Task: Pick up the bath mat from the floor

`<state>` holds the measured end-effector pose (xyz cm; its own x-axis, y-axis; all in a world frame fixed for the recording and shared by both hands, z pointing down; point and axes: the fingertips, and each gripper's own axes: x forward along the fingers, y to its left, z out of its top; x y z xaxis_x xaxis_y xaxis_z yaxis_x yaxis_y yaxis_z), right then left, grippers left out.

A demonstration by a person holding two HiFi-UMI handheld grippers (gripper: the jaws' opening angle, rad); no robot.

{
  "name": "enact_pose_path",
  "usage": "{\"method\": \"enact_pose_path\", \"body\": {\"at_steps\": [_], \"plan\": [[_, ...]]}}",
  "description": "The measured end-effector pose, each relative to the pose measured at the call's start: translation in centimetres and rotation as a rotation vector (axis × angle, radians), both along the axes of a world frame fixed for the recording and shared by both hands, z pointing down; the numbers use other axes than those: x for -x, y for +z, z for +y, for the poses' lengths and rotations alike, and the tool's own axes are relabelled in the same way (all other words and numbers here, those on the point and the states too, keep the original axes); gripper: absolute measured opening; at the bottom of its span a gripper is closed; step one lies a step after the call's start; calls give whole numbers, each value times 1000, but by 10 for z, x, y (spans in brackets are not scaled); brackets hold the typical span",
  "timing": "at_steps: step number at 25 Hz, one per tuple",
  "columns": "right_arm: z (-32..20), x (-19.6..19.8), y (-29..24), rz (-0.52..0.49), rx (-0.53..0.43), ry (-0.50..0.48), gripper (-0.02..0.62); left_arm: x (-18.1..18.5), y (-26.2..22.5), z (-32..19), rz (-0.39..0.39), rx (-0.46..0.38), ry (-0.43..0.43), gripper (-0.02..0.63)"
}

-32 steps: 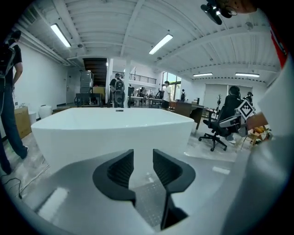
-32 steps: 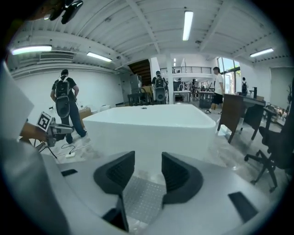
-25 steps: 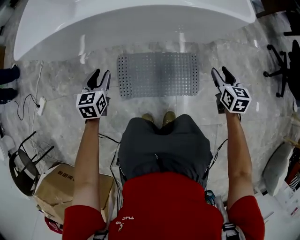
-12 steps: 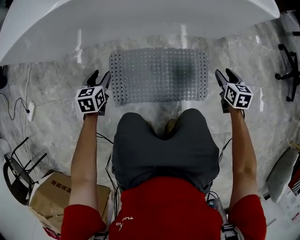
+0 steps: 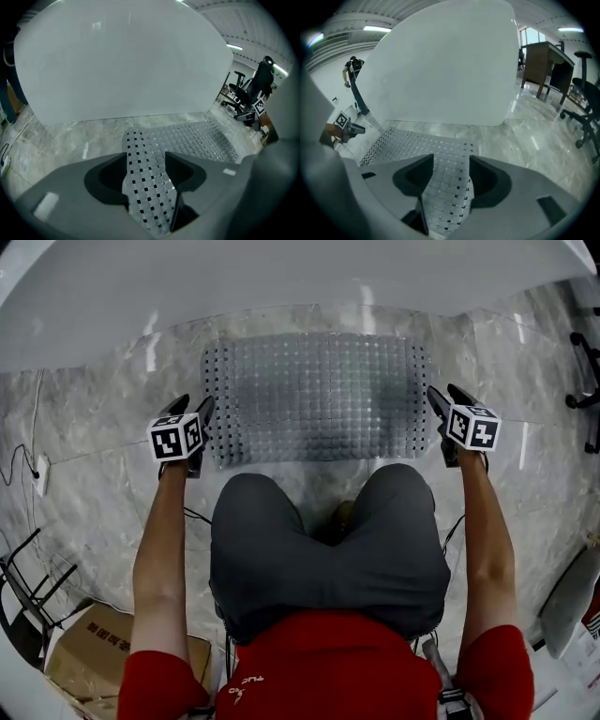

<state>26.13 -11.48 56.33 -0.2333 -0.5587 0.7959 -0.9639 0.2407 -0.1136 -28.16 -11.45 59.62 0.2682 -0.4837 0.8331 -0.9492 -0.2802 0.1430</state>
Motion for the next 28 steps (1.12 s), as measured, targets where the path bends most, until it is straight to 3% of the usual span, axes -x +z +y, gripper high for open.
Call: {"method": "enact_pose_path", "body": {"at_steps": [6,15,20,28], "plan": [[9,-19,62,13,98,21,221,4,58,12,-37,95,33,253],[20,-34,135,40,223,41,262,12,106,16,-63,170,-12,285],[19,-38,154,45,252,67,281,21,121,18,-41,201,-69,307],[19,-41,163,29,299,86,288,19,132,18,-18,209,-69,316]]}}
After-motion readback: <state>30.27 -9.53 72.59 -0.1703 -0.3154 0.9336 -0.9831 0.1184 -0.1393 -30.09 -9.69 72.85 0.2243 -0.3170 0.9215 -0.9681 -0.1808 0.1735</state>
